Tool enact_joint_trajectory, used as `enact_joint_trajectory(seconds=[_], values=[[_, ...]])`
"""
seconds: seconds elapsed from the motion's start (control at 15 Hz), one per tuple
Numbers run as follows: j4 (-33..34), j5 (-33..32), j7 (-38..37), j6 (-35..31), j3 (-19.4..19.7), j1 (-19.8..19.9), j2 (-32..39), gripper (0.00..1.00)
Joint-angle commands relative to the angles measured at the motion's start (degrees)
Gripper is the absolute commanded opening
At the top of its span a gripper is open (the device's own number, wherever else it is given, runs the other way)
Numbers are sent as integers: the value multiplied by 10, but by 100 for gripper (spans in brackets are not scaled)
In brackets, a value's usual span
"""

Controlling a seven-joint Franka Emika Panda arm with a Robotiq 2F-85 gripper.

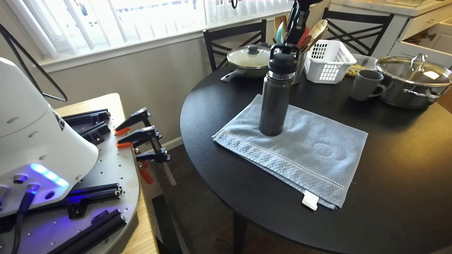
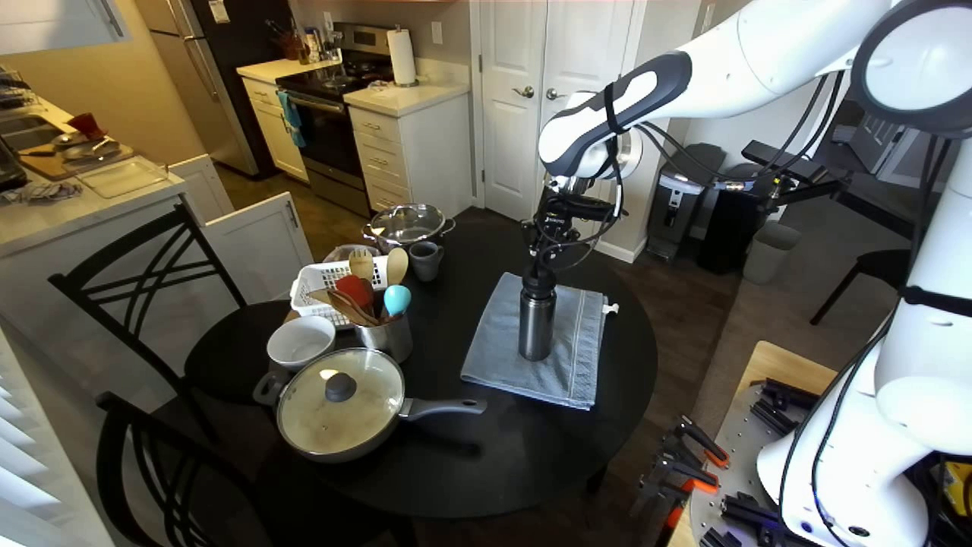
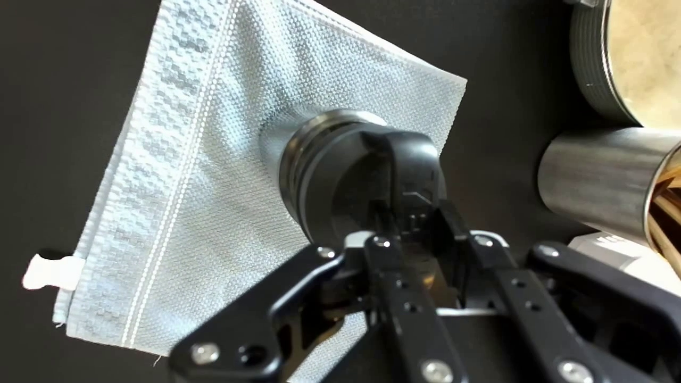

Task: Pick up the black lid and put it on the metal bottle

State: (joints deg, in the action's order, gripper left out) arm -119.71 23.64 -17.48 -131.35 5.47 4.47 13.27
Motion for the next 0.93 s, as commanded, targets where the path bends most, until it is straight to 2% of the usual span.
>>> enact_joint_trajectory(seconds=[0.0,0.87], values=[[7,22,2,21,-5,11,-3,6],[14,24,8,54,-3,19,9,6]])
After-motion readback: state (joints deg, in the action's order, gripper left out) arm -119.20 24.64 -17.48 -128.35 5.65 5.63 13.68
